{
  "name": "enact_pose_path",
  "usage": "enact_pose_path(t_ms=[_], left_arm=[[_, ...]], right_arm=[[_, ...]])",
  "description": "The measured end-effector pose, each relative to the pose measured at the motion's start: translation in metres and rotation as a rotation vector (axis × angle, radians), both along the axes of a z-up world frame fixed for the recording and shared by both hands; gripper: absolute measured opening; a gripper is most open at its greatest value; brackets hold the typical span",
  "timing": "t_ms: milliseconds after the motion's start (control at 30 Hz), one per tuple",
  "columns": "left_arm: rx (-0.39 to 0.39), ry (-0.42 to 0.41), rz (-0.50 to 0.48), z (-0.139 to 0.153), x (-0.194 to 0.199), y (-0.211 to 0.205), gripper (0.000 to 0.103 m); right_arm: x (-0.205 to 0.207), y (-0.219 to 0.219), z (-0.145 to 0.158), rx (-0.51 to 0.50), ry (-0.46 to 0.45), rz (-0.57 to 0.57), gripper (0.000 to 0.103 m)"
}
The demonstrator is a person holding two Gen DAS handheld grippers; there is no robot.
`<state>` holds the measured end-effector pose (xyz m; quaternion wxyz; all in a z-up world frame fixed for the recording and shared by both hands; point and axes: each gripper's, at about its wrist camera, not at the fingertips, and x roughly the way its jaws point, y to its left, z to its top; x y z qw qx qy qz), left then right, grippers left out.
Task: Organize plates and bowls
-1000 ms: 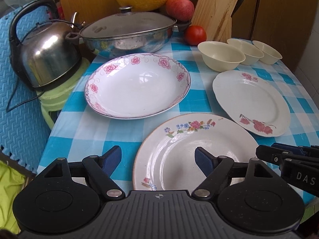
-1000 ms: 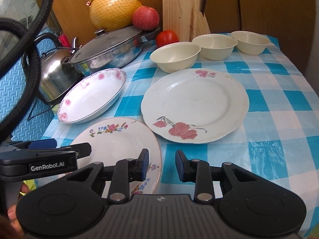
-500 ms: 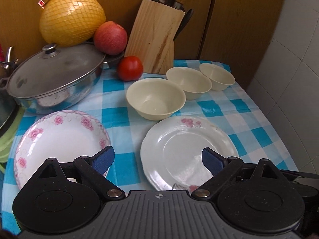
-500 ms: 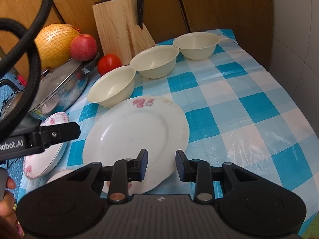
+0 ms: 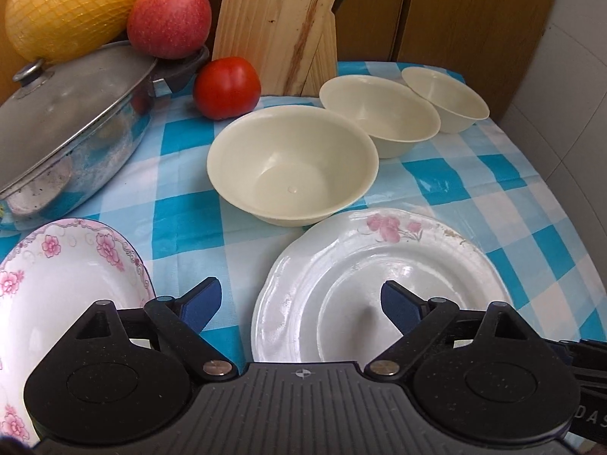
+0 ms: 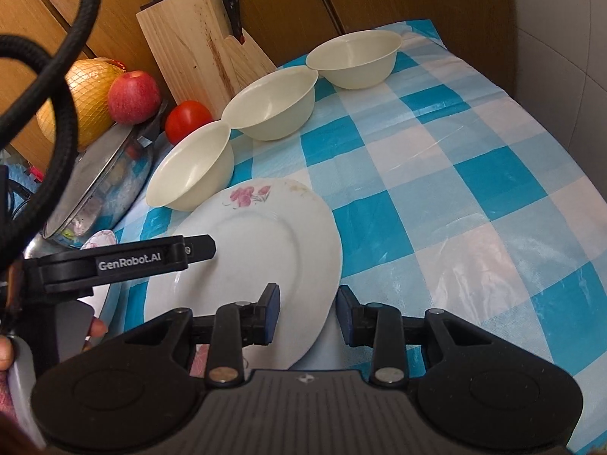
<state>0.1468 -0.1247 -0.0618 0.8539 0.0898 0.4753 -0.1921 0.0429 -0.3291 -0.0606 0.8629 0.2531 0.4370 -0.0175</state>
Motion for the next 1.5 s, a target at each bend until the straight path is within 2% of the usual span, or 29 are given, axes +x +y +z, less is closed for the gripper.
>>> enact_pose_path(t_ms=[133, 233, 367, 633, 700, 800, 867, 1167, 1367, 1500], left_arm=[[-0.025, 0.048, 0.028, -0.007, 0.007, 0.005, 0.092], [-0.029, 0.045, 0.001, -0.007, 0.005, 0.0, 0.091], [-0.016, 0.036, -0.048, -0.005, -0.007, -0.012, 0.093], [-0.006, 0.039, -0.129, -0.003, -0.039, -0.02, 0.092], [0.017, 0.007, -0.135, -0.002, -0.04, -0.022, 0.094], [0.086, -0.086, -0.119, -0.002, -0.043, -0.026, 0.097], [0.096, -0.106, -0.121, -0.003, -0.044, -0.026, 0.098], [0.051, -0.072, -0.084, -0.006, -0.036, -0.022, 0.103], [0.013, -0.063, -0.097, -0.008, -0.037, -0.021, 0.103], [-0.032, -0.019, -0.117, -0.011, -0.034, -0.019, 0.103]], right_arm=[[0.001, -0.004, -0.001, 0.01, -0.005, -0.006, 0.032], [0.004, -0.007, -0.002, 0.029, -0.008, -0.007, 0.032], [0.003, -0.011, -0.003, 0.013, -0.002, -0.016, 0.022], [-0.004, -0.034, -0.003, 0.006, -0.002, -0.094, 0.021], [-0.005, -0.033, -0.003, -0.003, -0.005, -0.086, 0.021], [-0.007, -0.032, -0.005, 0.018, -0.01, -0.086, 0.023], [-0.008, -0.03, -0.004, 0.005, -0.013, -0.085, 0.024], [-0.009, -0.027, -0.005, -0.026, -0.038, -0.061, 0.027], [-0.008, -0.024, -0.005, -0.05, -0.04, -0.043, 0.029], [-0.008, -0.024, -0.005, -0.051, -0.039, -0.041, 0.029]])
